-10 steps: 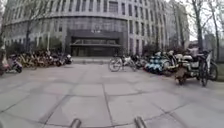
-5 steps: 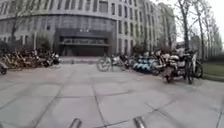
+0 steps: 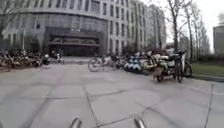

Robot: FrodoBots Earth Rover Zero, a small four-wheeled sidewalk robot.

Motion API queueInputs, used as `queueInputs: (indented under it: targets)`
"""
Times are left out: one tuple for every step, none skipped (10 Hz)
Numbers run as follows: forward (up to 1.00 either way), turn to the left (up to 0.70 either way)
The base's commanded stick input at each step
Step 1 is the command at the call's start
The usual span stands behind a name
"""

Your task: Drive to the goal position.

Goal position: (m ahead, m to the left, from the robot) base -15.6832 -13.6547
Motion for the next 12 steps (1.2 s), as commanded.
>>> queueInputs:
  targets:
    - [0.00,-1.00]
    - [0.00,-1.00]
    - [0.00,-1.00]
    - [0.00,-1.00]
    - [0.00,-1.00]
    - [0.00,-1.00]
    - [0.00,-1.00]
    - [0.00,-1.00]
    - [0.00,-1.00]
    - [0.00,-1.00]
    - [0.00,-1.00]
    - [0.00,-1.00]
